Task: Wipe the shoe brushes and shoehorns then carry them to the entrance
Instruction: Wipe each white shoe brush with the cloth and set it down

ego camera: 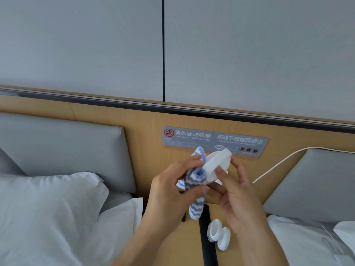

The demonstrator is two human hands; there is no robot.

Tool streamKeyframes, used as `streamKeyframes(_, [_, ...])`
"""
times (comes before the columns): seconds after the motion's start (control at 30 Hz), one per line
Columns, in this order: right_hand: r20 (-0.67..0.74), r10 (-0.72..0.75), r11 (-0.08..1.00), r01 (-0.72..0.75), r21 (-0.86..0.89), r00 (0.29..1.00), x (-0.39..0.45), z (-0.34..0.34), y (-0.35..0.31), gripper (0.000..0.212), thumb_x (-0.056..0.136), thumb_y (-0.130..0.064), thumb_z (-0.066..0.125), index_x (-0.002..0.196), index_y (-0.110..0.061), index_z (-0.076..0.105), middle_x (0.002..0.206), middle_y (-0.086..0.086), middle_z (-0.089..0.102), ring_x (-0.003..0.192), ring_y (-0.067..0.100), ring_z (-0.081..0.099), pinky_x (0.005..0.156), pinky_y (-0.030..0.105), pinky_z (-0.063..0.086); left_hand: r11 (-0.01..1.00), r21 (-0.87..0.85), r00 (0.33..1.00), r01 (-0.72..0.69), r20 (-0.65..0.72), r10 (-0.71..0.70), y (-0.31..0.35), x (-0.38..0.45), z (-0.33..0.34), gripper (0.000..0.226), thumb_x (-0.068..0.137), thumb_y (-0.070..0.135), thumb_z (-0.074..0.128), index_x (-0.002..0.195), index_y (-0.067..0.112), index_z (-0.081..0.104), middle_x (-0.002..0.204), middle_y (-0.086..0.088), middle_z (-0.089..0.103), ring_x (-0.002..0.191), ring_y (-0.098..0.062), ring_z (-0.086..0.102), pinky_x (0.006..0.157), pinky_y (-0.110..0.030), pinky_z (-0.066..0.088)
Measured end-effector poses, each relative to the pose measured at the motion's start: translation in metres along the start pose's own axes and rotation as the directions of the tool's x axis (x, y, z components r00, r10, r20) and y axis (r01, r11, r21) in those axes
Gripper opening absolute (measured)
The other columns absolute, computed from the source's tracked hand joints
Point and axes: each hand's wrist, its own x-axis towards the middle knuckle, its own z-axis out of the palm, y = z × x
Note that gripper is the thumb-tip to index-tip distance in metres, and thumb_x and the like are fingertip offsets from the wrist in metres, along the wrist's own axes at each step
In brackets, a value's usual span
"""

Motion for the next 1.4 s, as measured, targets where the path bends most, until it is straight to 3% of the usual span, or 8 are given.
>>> streamKeyframes(0.1, [-0.038, -0.058, 0.998, 0.057, -0.018, 0.998, -0.003, 0.01, 0.005, 0.049, 0.082, -0.013, 0.072, 0.127, -0.026, 0.056, 0.109, 0.021, 0.073, 0.087, 0.031, 0.076, 0.065, 0.033, 0.06, 0.997, 0.069, 0.991, 0.021, -0.131, -0.012, 0.002, 0.001, 0.005, 0.047, 0.072, 0.018, 0.085, 0.112, 0.037, 0.068, 0.105, 0.012, 0.071, 0.095, -0.009, 0.068, 0.078, -0.016, 0.053])
streamKeyframes(0.23, [-0.01, -0.066, 0.996, 0.065, -0.062, 0.998, -0.004, 0.012, 0.001, 0.04, 0.082, -0.013, 0.075, 0.116, -0.025, 0.058, 0.106, 0.018, 0.073, 0.091, 0.032, 0.075, 0.07, 0.037, 0.061, 0.994, 0.105, 0.992, 0.018, -0.128, -0.005, 0.002, 0.009, -0.003, 0.037, 0.079, 0.016, 0.079, 0.109, 0.034, 0.068, 0.1, 0.009, 0.072, 0.091, -0.012, 0.069, 0.076, -0.028, 0.058])
streamKeyframes(0.4, [-0.055, 0.025, 0.994, -0.031, -0.108, 0.998, -0.004, 0.007, -0.009, 0.065, 0.063, -0.053, 0.076, 0.113, -0.016, 0.06, 0.11, 0.017, 0.068, 0.095, 0.034, 0.074, 0.074, 0.051, 0.061, 0.986, 0.164, 1.0, -0.014, 0.013, 0.013, 0.0, 0.023, -0.023, 0.033, 0.085, 0.012, 0.073, 0.109, 0.034, 0.068, 0.099, 0.014, 0.071, 0.094, -0.008, 0.068, 0.069, -0.022, 0.057])
streamKeyframes(0.53, [-0.023, 0.142, 0.984, -0.144, -0.108, 0.99, 0.0, -0.006, -0.014, 0.048, 0.065, -0.04, 0.079, 0.095, -0.008, 0.061, 0.104, 0.02, 0.069, 0.095, 0.037, 0.073, 0.071, 0.047, 0.062, 0.978, 0.198, 0.989, -0.064, 0.14, 0.036, -0.002, 0.03, -0.036, 0.034, 0.087, 0.01, 0.071, 0.111, 0.033, 0.068, 0.102, 0.015, 0.071, 0.095, -0.005, 0.067, 0.07, -0.013, 0.053])
streamKeyframes(0.63, [0.114, 0.228, 0.966, -0.21, -0.152, 0.967, -0.001, -0.013, -0.019, 0.054, 0.067, -0.03, 0.084, 0.107, -0.002, 0.06, 0.098, 0.018, 0.075, 0.087, 0.032, 0.075, 0.066, 0.036, 0.061, 0.972, 0.218, 0.984, -0.082, 0.17, 0.045, -0.001, 0.038, -0.043, 0.034, 0.087, 0.007, 0.07, 0.111, 0.033, 0.071, 0.107, 0.015, 0.072, 0.099, -0.007, 0.067, 0.075, -0.012, 0.051])
streamKeyframes(1.1, [0.268, 0.183, 0.961, -0.115, -0.251, 0.946, 0.001, -0.013, -0.01, 0.055, 0.071, -0.029, 0.08, 0.125, -0.028, 0.066, 0.113, 0.019, 0.073, 0.102, 0.035, 0.072, 0.078, 0.043, 0.059, 0.957, 0.291, 0.998, 0.0, -0.058, 0.018, -0.001, 0.015, -0.011, 0.039, 0.082, 0.021, 0.077, 0.113, 0.043, 0.069, 0.098, 0.02, 0.071, 0.091, -0.003, 0.066, 0.077, -0.02, 0.05])
streamKeyframes(1.27, [0.295, 0.153, 0.949, -0.056, -0.311, 0.943, 0.005, -0.016, -0.015, 0.064, 0.074, -0.03, 0.075, 0.136, -0.038, 0.059, 0.119, 0.017, 0.071, 0.102, 0.032, 0.07, 0.082, 0.045, 0.058, 0.923, 0.33, 0.976, -0.199, 0.155, 0.154, 0.005, 0.009, -0.01, 0.035, 0.094, 0.025, 0.061, 0.128, 0.026, 0.065, 0.136, 0.024, 0.057, 0.118, -0.01, 0.057, 0.096, -0.027, 0.048])
streamKeyframes(1.4, [0.295, 0.14, 0.951, -0.046, -0.306, 0.945, 0.005, -0.019, -0.016, 0.061, 0.073, -0.028, 0.075, 0.133, -0.037, 0.062, 0.117, 0.019, 0.071, 0.099, 0.035, 0.07, 0.083, 0.05, 0.059, 0.879, 0.371, 0.934, -0.299, 0.303, 0.19, 0.007, 0.008, -0.015, 0.028, 0.102, 0.026, 0.046, 0.123, 0.024, 0.065, 0.141, 0.019, 0.05, 0.113, -0.017, 0.054, 0.093, -0.033, 0.045])
